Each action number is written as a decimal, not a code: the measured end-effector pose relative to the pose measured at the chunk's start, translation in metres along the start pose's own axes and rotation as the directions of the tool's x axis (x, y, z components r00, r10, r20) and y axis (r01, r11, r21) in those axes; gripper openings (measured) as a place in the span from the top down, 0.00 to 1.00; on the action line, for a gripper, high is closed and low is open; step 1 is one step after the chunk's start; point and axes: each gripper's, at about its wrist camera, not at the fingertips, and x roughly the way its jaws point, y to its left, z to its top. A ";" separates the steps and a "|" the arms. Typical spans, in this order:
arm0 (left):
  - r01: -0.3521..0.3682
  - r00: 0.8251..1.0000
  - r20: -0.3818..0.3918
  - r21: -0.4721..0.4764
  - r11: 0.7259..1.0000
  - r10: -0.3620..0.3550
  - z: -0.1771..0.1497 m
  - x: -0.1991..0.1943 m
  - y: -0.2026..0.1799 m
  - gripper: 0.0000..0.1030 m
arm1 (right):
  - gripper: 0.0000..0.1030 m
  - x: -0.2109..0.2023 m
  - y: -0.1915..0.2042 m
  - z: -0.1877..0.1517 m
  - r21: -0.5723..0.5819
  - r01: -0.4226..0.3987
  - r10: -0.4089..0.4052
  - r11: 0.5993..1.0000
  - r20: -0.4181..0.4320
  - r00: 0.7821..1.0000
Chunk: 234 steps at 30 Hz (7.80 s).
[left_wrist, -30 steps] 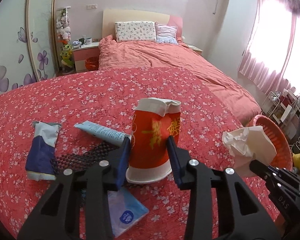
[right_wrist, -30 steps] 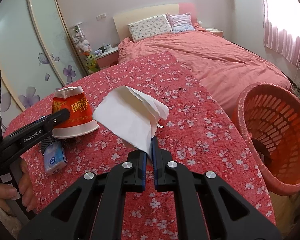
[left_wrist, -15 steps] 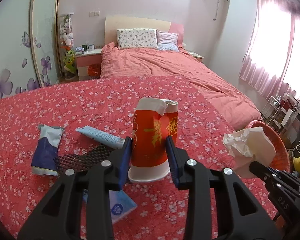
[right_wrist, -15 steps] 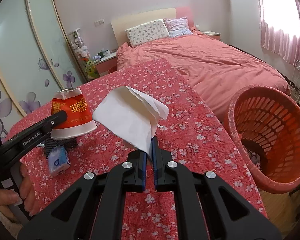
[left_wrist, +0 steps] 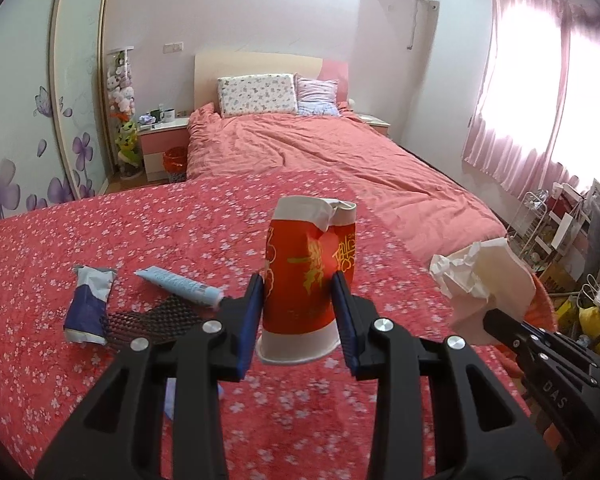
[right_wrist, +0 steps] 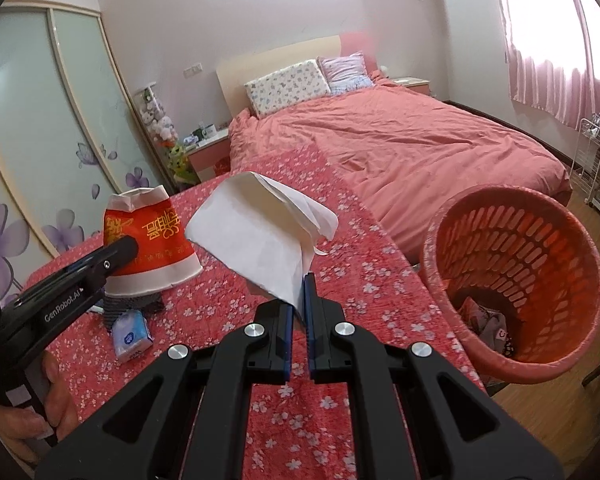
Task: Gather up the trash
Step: 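Carry the paper cup and tissue in both tools over the orange basket, then open both tools to drop the cup and tissue into the basket, then move both open tools back over the remaining items on the bed, then grasp the blue snack bag with the left tool while the right tool grasps the blue tissue pack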
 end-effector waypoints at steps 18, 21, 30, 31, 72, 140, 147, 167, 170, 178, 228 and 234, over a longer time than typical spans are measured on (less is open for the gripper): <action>0.133 0.991 0.019 0.060 0.989 -0.135 0.002 -0.019 -0.077 0.66 | 0.95 -0.039 -0.063 0.007 0.105 0.087 -0.096 0.991 0.085 0.992; 0.155 0.988 0.014 0.074 0.985 -0.157 0.001 -0.019 -0.092 0.66 | 0.95 -0.045 -0.077 0.006 0.133 0.099 -0.112 0.986 0.094 0.989; 0.226 0.974 -0.001 0.092 0.970 -0.227 -0.002 -0.013 -0.128 0.66 | 0.95 -0.057 -0.114 0.006 0.207 0.135 -0.162 0.969 0.121 0.979; 0.233 0.972 -0.003 0.095 0.968 -0.234 -0.002 -0.012 -0.133 0.66 | 0.95 -0.058 -0.118 0.006 0.215 0.140 -0.168 0.967 0.123 0.978; 0.368 0.923 -0.168 0.118 0.922 -0.347 -0.021 0.085 -0.239 0.65 | 0.95 -0.035 -0.208 0.010 0.376 0.197 -0.232 0.906 0.051 0.971; -0.314 0.949 -0.070 -0.174 0.933 0.306 -0.058 -0.047 0.166 0.34 | 0.50 0.046 0.109 -0.034 -0.231 -0.092 0.049 0.969 -0.185 0.981; -0.348 0.937 -0.091 -0.235 0.907 0.336 -0.073 -0.059 0.210 0.32 | 0.40 0.071 0.157 -0.050 -0.282 -0.172 0.095 0.944 -0.269 0.958; -0.361 0.932 -0.122 -0.281 0.889 0.340 -0.087 -0.061 0.245 0.30 | 0.27 0.096 0.208 -0.067 -0.391 -0.214 0.088 0.895 -0.316 0.945; -0.360 0.933 -0.121 -0.278 0.890 0.340 -0.085 -0.060 0.243 0.30 | 0.27 0.098 0.215 -0.068 -0.432 -0.176 0.051 0.885 -0.286 0.957; -0.345 0.938 -0.125 -0.282 0.895 0.322 -0.079 -0.049 0.237 0.30 | 0.47 0.107 0.209 -0.072 -0.437 -0.171 0.032 0.883 -0.309 0.951; -0.364 0.914 -0.263 -0.197 0.910 0.309 -0.044 0.078 0.214 0.59 | 0.48 0.098 0.059 -0.039 -0.204 0.109 -0.154 0.973 -0.221 0.963; -0.365 0.914 -0.263 -0.203 0.909 0.308 -0.042 0.078 0.215 0.59 | 0.47 0.100 0.062 -0.037 -0.208 0.121 -0.167 0.971 -0.219 0.961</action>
